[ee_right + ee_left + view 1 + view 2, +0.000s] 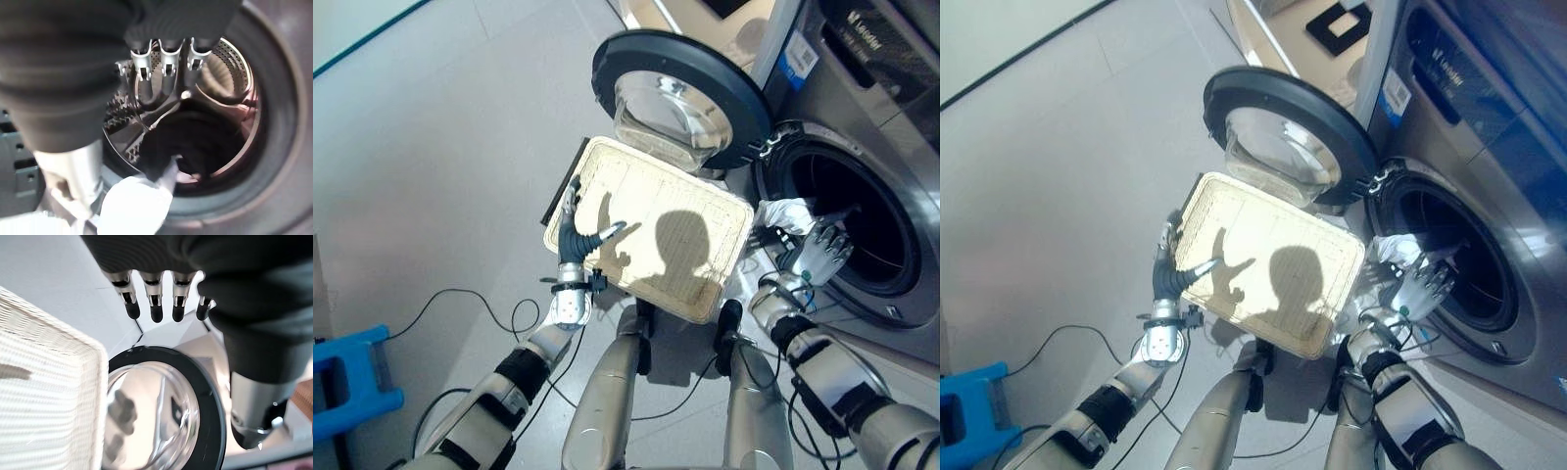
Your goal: Put the clothes into the washing machine.
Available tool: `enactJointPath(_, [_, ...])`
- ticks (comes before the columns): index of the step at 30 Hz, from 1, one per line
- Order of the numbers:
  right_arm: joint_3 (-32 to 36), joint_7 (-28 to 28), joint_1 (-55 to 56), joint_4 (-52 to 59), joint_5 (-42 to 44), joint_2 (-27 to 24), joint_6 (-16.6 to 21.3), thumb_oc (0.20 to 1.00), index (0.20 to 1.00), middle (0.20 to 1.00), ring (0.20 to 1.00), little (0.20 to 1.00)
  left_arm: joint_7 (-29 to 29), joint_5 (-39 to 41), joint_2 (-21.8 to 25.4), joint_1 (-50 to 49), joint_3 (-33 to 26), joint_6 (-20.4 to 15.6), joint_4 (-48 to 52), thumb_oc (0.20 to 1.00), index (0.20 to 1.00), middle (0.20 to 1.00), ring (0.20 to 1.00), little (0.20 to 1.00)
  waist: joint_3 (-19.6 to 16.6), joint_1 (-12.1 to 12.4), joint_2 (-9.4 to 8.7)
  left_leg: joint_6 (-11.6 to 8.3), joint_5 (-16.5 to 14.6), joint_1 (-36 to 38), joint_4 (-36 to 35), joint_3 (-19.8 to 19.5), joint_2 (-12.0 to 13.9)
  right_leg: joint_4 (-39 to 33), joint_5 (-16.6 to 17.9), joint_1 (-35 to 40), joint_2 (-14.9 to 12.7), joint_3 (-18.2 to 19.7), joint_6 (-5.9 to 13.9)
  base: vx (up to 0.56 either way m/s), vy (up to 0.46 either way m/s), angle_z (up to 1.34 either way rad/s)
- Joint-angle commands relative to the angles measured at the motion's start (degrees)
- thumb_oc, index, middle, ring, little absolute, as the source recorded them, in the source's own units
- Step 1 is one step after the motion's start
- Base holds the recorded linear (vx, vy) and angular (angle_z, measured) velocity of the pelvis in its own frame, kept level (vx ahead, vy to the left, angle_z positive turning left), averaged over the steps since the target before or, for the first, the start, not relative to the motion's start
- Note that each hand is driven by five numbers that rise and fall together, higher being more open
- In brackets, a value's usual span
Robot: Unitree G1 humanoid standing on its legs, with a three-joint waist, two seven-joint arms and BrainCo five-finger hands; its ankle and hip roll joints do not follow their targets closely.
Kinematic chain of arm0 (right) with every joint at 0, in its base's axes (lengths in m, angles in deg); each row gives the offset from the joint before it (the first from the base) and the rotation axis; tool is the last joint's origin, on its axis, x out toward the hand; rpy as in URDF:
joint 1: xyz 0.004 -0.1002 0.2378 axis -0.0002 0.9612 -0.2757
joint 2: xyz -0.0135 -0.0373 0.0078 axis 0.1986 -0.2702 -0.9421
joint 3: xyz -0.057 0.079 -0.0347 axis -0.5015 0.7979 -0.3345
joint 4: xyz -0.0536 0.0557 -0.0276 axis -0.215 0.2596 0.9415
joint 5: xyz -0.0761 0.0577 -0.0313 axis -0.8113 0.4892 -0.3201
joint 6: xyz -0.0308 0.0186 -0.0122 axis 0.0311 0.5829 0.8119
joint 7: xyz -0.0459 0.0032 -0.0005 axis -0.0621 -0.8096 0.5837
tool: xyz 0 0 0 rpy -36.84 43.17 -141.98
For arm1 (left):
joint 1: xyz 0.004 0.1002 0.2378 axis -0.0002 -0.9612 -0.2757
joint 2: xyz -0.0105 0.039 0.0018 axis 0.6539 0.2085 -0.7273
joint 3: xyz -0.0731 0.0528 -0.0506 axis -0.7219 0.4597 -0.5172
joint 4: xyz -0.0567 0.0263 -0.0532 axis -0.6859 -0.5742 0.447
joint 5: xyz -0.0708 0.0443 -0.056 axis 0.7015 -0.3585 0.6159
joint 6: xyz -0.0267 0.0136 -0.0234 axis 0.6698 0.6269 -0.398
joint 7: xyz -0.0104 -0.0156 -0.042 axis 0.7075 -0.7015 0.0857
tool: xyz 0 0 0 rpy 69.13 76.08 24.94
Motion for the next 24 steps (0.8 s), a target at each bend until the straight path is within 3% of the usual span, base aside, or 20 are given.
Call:
enactJointPath(1, [-2.06, -0.6, 1.06, 1.72, -3.0, -1.19, 1.06, 1.0, 1.0, 1.0, 1.0, 1.0, -2.5, -3.55, -1.24, 0.07, -0.36, -0.48, -1.73, 1.0, 1.0, 1.0, 1.0, 1.0, -1.01, -0.85, -1.88, -0.4, -7.55, 5.31, 1.62, 0.96, -1.92, -0.96, 0.41, 4.72, 2.5, -1.11, 1.89, 0.08, 0.027, -0.04])
enactJointPath(3, [-2.56, -0.18, 2.76, 2.33, -3.55, -1.03, 1.62, 1.0, 1.0, 1.0, 1.0, 1.0, -3.58, -4.11, -1.35, -0.61, -0.23, 0.36, -3.04, 1.0, 1.0, 1.0, 1.0, 1.0, -1.22, -0.99, -2.26, -0.63, -7.37, 6.94, 0.81, 0.89, -1.65, -2.01, 0.56, 6.51, 2.59, -0.99, 1.95, 0.08, 0.021, -0.06])
enactJointPath(5, [-3.99, 4.13, 8.24, 3.4, -6.69, -0.92, 4.3, 1.0, 1.0, 1.0, 1.0, 1.0, -7.69, -4.7, -2.6, -3.95, 0.32, 2.65, -10.52, 1.0, 1.0, 1.0, 1.0, 1.0, -5.38, -1.52, -3.78, -1.48, -6.41, 12.09, -3.26, 0.54, -0.93, -7.57, 1.56, 12.45, 3.73, -0.07, 2.35, 0.22, 0.023, -0.11])
enactJointPath(9, [-4.56, 6.44, 10.4, 3.66, -8.46, -0.71, 5.52, 1.0, 1.0, 1.0, 1.0, 1.0, -9.32, -5.54, -3.25, -5.22, 0.57, 4.06, -13.8, 1.0, 1.0, 1.0, 1.0, 1.0, -7.48, -1.84, -4.53, -1.73, -6.08, 14.53, -5.01, 0.47, -0.58, -9.94, 1.99, 15.16, 4.23, 0.53, 2.58, 0.15, -0.001, -0.1])
enactJointPath(12, [-7.17, 11.99, 16.41, 4.41, -15.72, -0.04, 10.68, 1.0, 1.0, 1.0, 1.0, 1.0, -13.06, -8.38, -4.95, -8.97, 1.31, 6.53, -21.94, 1.0, 1.0, 1.0, 1.0, 1.0, -14.09, -2.63, -6.71, -1.87, -5.12, 21.35, -10.41, 0.5, 0.41, -15.46, 2.91, 22.06, 5.91, 2.39, 2.84, 0.29, -0.038, -0.13])
enactJointPath(14, [-7.48, 12.36, 16.79, 4.45, -16.32, 0.09, 11.28, 1.0, 1.0, 1.0, 1.0, 1.0, -13.2, -8.97, -5.1, -9.28, 1.5, 6.69, -22.47, 1.0, 1.0, 1.0, 1.0, 1.0, -14.64, -2.64, -6.92, -1.85, -5.0, 21.85, -10.89, 0.49, 0.53, -15.83, 3.01, 22.5, 6.03, 2.53, 2.86, 0.12, -0.036, -0.06])
enactJointPath(15, [-8.54, 14.67, 17.72, 4.82, -21.13, 0.32, 13.06, 1.0, 1.0, 1.0, 1.0, 1.0, -14.43, -10.04, -5.41, -10.15, 2.09, 6.63, -24.44, 1.0, 1.0, 1.0, 1.0, 1.0, -16.74, -2.73, -7.62, -1.87, -4.58, 23.47, -12.5, 0.37, 0.83, -17.77, 3.73, 24.04, 6.5, 3.16, 2.94, 0.11, -0.035, -0.07])
enactJointPath(17, [-9.22, 15.46, 17.94, 4.89, -22.43, 0.43, 13.75, 1.0, 1.0, 1.0, 1.0, 1.0, -15.5, -10.46, -5.61, -10.42, 2.35, 6.63, -25.15, 1.0, 1.0, 1.0, 1.0, 1.0, -17.49, -2.69, -7.78, -1.9, -4.37, 24.22, -13.32, 0.33, 0.95, -18.69, 4.09, 24.72, 6.68, 3.34, 2.98, 0.09, -0.028, -0.06])
enactJointPath(19, [-10.46, 17.73, 18.66, 4.85, -25.32, 0.89, 15.98, 1.0, 1.0, 1.0, 1.0, 1.0, -22.56, -10.6, -6.2, -11.17, 3.8, 7.36, -26.51, 1.0, 1.0, 1.0, 1.0, 1.0, -20.0, -2.67, -8.26, -2.1, -3.34, 25.98, -16.39, -0.01, 1.09, -22.62, 5.94, 26.43, 7.41, 4.41, 3.14, 0.08, -0.04, -0.02])
enactJointPath(24, [-11.33, 21.21, 19.27, 4.69, -27.5, 1.69, 19.44, 1.0, 1.0, 1.0, 1.0, 1.0, -26.66, -9.54, -6.55, -11.35, 4.31, 8.79, -27.34, 1.0, 1.0, 1.0, 1.0, 1.0, -22.05, -2.76, -8.45, -2.29, -2.66, 27.03, -18.2, -0.96, 1.46, -24.7, 6.63, 27.87, 8.1, 5.29, 2.97, 0.01, -0.015, 0.0])
